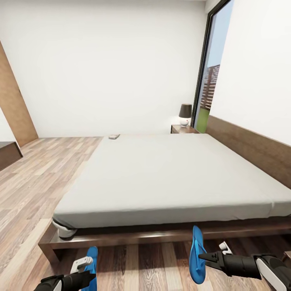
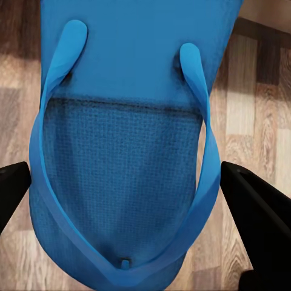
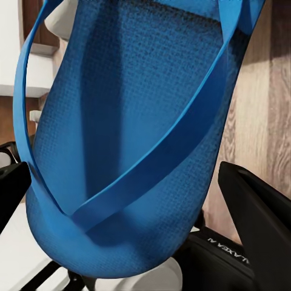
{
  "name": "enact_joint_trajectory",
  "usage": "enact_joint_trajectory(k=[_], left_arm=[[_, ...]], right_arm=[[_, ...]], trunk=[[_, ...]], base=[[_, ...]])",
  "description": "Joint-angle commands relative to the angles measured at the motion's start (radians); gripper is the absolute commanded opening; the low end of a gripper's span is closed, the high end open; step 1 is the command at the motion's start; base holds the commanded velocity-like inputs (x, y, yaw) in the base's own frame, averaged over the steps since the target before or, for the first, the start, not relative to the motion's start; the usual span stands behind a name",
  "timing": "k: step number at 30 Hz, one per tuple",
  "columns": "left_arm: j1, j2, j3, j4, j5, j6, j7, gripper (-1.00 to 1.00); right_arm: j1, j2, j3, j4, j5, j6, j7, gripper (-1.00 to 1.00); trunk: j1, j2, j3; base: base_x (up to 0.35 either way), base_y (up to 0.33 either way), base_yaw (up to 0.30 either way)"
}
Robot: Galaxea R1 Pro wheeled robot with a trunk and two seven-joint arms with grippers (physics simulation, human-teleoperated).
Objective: In the bedroom, move the book from the bed onto either nightstand, and place the two sandals side by side next to the bed.
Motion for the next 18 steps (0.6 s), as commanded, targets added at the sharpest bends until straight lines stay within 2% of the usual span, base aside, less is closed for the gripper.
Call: enact_joint_trajectory(k=[1, 7, 11, 12, 13, 15, 18], left_arm=[[-0.001, -0.001, 0.009, -0.002, -0.007, 0.007, -0.007, -1.0], [-0.001, 0.004, 0.011, -0.002, -0.007, 0.008, -0.007, -1.0], [-0.001, 0.064, 0.016, -0.005, -0.004, 0.012, -0.011, -1.0], [-0.001, 0.103, 0.017, -0.005, 0.0, 0.013, -0.015, -1.0], [-0.001, 0.121, 0.018, -0.005, 0.002, 0.014, -0.018, -1.0], [-0.001, 0.137, 0.018, -0.006, 0.005, 0.015, -0.021, -1.0], [-0.001, 0.143, 0.019, -0.007, 0.005, 0.015, -0.021, -1.0]], right_arm=[[-0.001, -0.001, 0.004, 0.0, -0.009, 0.006, 0.0, -1.0], [-0.001, -0.001, 0.004, 0.0, -0.009, 0.006, 0.0, -1.0], [-0.001, -0.001, 0.004, 0.001, -0.009, 0.006, 0.0, -1.0], [-0.001, -0.001, 0.004, 0.0, -0.009, 0.006, 0.0, -1.0], [0.0, -0.001, 0.004, 0.0, -0.009, 0.006, 0.0, -1.0], [-0.001, -0.001, 0.004, 0.0, -0.01, 0.006, 0.0, -1.0], [-0.001, -0.001, 0.004, 0.0, -0.01, 0.006, 0.0, -1.0]], trunk=[[0.004, -0.008, -0.004], [0.027, -0.05, -0.023], [0.042, -0.078, -0.036], [0.046, -0.085, -0.039], [0.05, -0.092, -0.042], [0.058, -0.106, -0.048], [0.069, -0.127, -0.057]], base=[[0.0, 0.0, 0.0], [0.0, 0.0, 0.0], [0.0, 0.0, 0.0], [0.0, 0.0, 0.0], [0.0, 0.0, 0.0], [0.0, 0.0, 0.0], [0.0, 0.0, 0.0]])
